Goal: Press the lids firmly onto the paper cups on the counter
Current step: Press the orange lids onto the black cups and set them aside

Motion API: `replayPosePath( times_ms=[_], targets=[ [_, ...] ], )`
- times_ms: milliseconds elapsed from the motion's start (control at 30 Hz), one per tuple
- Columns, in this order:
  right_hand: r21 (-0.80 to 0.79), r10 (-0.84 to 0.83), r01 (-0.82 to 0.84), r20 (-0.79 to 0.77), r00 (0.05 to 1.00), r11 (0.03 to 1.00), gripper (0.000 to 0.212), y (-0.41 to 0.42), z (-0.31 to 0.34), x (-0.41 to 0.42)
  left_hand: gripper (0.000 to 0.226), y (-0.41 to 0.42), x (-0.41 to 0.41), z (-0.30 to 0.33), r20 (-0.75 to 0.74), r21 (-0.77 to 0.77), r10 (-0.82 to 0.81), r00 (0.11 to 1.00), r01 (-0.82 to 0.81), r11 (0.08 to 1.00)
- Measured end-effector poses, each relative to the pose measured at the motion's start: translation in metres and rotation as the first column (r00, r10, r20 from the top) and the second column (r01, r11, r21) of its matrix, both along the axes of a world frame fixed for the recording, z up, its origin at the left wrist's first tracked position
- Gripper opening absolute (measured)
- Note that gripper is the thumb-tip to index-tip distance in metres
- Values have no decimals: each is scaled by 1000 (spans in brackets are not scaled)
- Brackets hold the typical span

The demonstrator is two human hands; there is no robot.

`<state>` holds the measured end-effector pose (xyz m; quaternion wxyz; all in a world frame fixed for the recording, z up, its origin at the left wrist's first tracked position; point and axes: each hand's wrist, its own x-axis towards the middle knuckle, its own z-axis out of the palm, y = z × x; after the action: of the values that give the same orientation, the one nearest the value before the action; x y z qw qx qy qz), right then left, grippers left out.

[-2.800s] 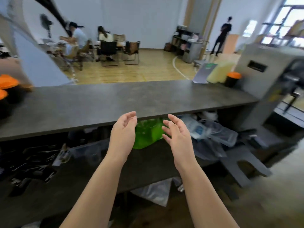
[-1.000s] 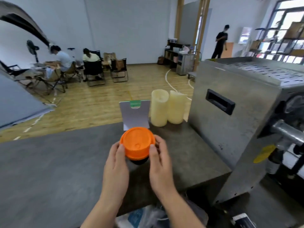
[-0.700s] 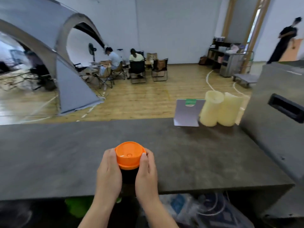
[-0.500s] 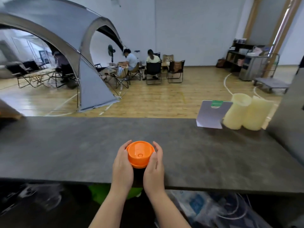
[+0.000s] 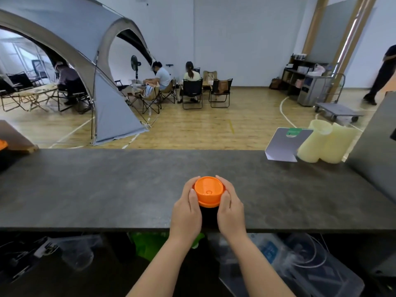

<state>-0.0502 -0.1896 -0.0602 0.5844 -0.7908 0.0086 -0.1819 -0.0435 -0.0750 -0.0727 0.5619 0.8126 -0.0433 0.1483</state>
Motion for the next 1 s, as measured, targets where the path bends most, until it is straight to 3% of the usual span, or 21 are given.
replayPosePath(
  times_ms=[233, 400, 433, 633, 733, 833, 1000],
  targets=[
    [35, -74, 75, -29, 997, 997, 36, 10, 4, -6, 36, 14, 10, 3, -28, -12, -164, 986, 163, 986],
    [74, -190, 192, -33, 981, 979, 12, 15, 15, -5, 9, 36, 29, 20, 112, 24, -27, 993, 24, 999],
    [72, -208, 210, -34, 978, 975, 10, 17, 15, -5, 14, 37, 31, 22, 136, 22, 8, 991, -11, 1000],
    [131, -316, 323, -73, 946, 937, 17, 36, 10, -10, 52, 21, 17, 28, 18, -24, 49, 999, -49, 999],
    [92, -316, 327, -121, 941, 940, 23, 35, 11, -7, 45, 12, 14, 24, -4, -3, -49, 999, 49, 999],
    [72, -289, 296, -99, 952, 952, 15, 30, 14, -2, 33, 9, 14, 18, -2, -88, -58, 998, 58, 994],
    [7, -127, 128, -55, 990, 992, 38, 31, 13, 3, 36, 5, 14, 11, 2, -120, -43, 999, 42, 992]
  ],
)
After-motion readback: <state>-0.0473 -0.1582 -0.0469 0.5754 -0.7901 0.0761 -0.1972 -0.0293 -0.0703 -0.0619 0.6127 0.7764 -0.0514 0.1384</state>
